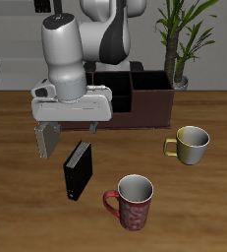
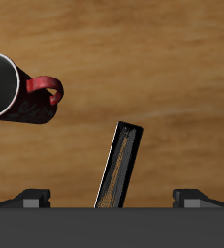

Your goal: Place the black book into the back desk caddy's front compartment

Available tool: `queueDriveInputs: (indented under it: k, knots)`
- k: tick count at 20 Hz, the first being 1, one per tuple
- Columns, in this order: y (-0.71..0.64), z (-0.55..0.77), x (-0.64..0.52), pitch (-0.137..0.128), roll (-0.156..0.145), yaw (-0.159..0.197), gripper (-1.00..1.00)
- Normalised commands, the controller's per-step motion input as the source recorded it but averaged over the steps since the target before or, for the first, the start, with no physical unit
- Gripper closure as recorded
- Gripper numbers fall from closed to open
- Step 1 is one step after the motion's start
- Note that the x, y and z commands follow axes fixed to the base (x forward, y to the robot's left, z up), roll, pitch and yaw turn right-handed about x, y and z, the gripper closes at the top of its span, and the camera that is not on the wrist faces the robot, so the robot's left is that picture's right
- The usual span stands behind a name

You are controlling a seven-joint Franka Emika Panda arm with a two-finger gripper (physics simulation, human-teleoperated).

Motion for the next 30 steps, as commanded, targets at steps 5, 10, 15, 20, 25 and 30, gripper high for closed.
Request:
queueDriveInputs:
  k: [5, 10, 15, 20, 25, 30]
  knots:
    - [-0.1, -0.19, 0.01, 0.002, 0.004, -0.021, -1.0]
    - [-0.07, -0.12, 0.04, -0.02, -0.009, -0.046, -1.0]
    - [0.05, -0.1, 0.04, -0.006, 0.007, -0.019, -1.0]
    - [0.01, -0.17, 0.1, 0.014, -0.005, -0.028, -1.0]
    - [0.05, -0.08, 0.03, 0.002, 0.004, 0.001, -1.0]
    - [-0.04, -0.12, 0.06, 0.011, -0.021, -0.017, -1.0]
